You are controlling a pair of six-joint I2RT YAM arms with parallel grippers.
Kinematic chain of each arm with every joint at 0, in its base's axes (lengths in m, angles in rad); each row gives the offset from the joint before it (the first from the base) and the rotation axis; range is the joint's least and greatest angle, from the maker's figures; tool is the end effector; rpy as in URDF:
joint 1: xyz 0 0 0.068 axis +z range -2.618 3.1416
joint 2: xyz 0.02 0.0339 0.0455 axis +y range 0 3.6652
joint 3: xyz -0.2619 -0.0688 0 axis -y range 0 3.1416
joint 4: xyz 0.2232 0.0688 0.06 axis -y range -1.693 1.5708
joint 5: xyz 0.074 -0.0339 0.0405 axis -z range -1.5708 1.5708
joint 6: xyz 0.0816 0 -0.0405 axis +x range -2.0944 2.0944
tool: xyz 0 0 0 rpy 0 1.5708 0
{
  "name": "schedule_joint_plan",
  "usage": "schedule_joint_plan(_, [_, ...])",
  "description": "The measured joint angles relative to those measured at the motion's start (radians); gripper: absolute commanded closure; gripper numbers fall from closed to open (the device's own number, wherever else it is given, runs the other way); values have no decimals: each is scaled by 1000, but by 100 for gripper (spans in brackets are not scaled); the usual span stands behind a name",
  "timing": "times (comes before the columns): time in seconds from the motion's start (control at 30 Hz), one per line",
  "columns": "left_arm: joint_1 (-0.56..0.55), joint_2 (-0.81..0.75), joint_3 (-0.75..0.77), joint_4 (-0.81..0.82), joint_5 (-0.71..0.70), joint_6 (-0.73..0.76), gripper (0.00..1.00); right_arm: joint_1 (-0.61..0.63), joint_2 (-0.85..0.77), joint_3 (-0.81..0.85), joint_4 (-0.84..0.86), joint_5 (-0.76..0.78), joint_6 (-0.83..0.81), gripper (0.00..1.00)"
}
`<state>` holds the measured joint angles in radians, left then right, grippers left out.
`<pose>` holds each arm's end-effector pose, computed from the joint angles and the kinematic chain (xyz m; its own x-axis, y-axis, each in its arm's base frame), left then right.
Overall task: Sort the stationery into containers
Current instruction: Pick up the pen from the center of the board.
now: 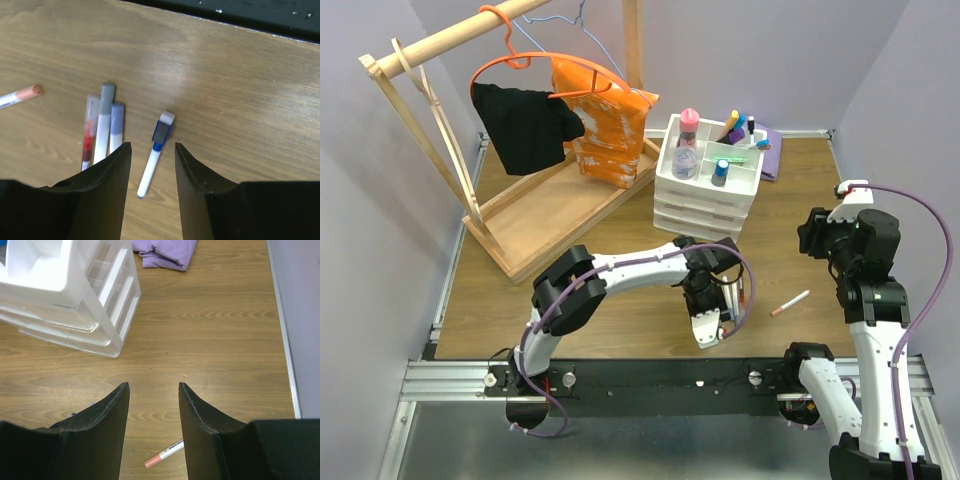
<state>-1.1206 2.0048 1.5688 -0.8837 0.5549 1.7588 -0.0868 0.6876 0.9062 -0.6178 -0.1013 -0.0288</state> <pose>0.1325 -0.3729 0.1724 0.8865 0.0845 -0.4549 0.2604 -0.9039 0.3395 0.1656 -0.0061 0.3264 -0.3869 0.0049 -0.9221 -0.0177 0.9998 0.0128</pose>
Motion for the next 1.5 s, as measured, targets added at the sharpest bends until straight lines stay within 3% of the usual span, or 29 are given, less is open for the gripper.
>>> schedule_joint_plan(0.37, [-18, 124, 97, -65, -50, 40, 54, 0, 34, 29, -14, -27, -30, 48])
schedule_joint_plan(0.57, [-18, 206, 196, -117, -72, 48, 61, 0, 40, 30, -14, -28, -34, 48])
schedule_joint_plan(0.9, [-19, 269, 301, -257, -81, 81, 97, 0, 41, 34, -16, -28, -53, 48])
schedule_joint_plan(0.97, [-19, 269, 304, -282, -81, 76, 100, 0, 41, 36, -16, -28, -54, 49])
schedule_joint_plan(1.23, [11, 237, 351, -382, -50, -94, 100, 0, 49, 72, -20, -28, -61, 49])
schedule_joint_plan(1.37, [55, 134, 469, -413, 16, -210, 100, 0, 47, 74, -21, -28, -66, 49])
schedule_joint_plan(1.5, [98, -18, 592, -298, 114, -420, 100, 0, 48, 74, -20, -28, -61, 49])
